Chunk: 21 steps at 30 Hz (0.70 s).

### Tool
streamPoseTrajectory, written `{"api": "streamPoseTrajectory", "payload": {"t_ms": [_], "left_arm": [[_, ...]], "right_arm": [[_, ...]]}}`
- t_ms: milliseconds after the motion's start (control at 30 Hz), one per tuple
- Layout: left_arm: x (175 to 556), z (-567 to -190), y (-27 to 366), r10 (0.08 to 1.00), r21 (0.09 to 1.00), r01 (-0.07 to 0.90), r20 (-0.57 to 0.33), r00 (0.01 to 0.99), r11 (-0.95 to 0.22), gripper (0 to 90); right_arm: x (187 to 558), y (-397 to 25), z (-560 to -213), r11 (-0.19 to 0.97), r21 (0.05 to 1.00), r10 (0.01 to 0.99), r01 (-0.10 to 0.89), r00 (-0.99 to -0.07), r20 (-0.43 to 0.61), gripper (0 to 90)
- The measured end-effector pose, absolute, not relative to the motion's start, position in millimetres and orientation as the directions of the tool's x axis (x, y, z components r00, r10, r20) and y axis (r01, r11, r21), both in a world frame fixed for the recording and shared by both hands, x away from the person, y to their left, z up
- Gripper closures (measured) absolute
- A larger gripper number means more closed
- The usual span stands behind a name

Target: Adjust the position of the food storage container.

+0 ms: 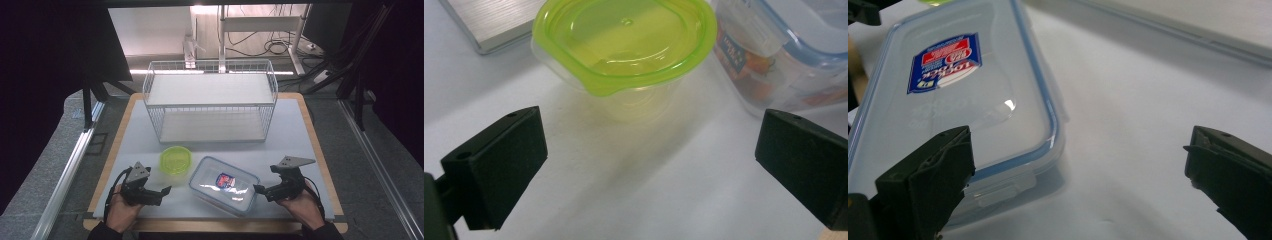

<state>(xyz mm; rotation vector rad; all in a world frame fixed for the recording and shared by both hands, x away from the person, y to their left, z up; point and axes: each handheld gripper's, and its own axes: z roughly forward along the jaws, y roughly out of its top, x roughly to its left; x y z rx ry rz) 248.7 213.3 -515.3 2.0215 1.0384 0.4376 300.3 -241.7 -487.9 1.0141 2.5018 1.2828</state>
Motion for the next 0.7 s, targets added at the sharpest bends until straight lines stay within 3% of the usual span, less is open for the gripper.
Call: {"api": "streamPoseTrajectory", "payload": {"t_ms": [167,433,633,700], "left_arm": [[246.5,-512.5,216.5,0.785,0.809,0.503,-0.086,0.613,-0.304,0.2],[244.1,-510.8,215.2,0.792,0.817,0.483,-0.055,0.608,-0.314,6.5],[243.6,-508.1,218.1,0.792,0.824,0.478,-0.061,0.608,-0.304,16.6],[243.6,-505.9,219.3,0.788,0.827,0.482,-0.081,0.610,-0.288,25.0]], "right_arm": [[298.9,-241.7,-485.9,0.393,0.774,0.639,0.496,-0.753,0.158,1.7],[297.4,-242.2,-482.6,0.374,0.788,0.649,0.490,-0.745,0.155,7.7],[296.8,-242.0,-483.6,0.381,0.785,0.656,0.489,-0.741,0.143,9.6],[295.9,-240.9,-482.9,0.384,0.787,0.656,0.483,-0.742,0.135,10.4]]}}
